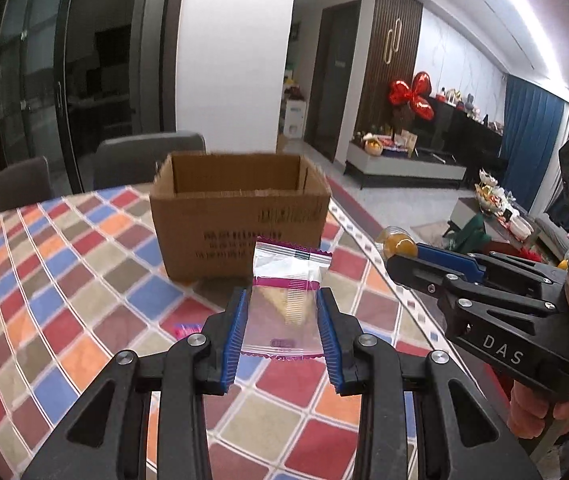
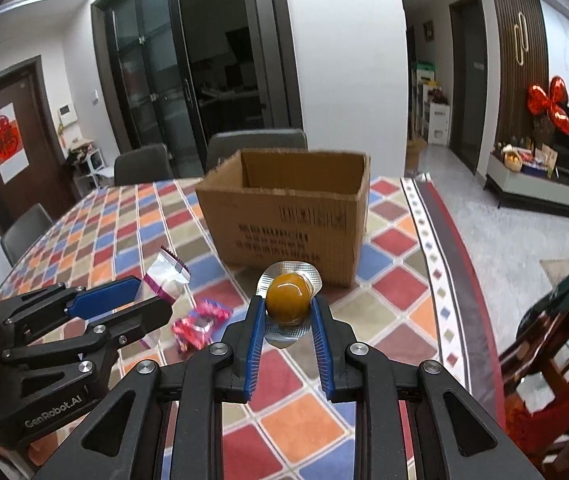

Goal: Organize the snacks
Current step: 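Carry both snacks over the box and open both tools to drop them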

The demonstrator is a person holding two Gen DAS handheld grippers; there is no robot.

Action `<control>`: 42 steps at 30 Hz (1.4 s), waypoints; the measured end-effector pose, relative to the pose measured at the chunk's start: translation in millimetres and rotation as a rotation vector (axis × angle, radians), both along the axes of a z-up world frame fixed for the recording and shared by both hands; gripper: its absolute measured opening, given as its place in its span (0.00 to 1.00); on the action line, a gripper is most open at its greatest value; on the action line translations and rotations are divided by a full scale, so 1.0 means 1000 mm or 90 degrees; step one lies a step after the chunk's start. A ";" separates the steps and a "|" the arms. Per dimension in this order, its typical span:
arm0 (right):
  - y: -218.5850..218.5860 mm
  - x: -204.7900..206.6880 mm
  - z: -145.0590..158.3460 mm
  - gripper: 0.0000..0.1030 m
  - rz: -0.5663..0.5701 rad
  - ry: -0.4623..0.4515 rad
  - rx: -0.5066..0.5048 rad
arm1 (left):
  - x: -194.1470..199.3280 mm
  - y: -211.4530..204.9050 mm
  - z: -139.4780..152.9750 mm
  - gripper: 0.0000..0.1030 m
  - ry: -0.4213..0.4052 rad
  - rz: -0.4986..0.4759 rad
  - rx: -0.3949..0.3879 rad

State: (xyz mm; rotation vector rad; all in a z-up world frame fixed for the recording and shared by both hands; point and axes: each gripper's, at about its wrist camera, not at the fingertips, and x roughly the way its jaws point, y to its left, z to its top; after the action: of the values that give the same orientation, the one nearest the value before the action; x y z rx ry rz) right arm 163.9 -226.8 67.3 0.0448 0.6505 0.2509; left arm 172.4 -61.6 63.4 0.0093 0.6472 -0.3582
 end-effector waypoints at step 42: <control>0.013 0.162 0.049 0.24 0.012 -0.025 -0.012 | 0.169 0.003 0.061 0.34 -0.021 0.007 0.062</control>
State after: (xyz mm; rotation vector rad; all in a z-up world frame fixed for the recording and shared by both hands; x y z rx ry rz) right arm 325.9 -214.2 116.1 0.0163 0.6138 0.2626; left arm 341.4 -58.7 124.8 0.1049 0.6308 -0.3147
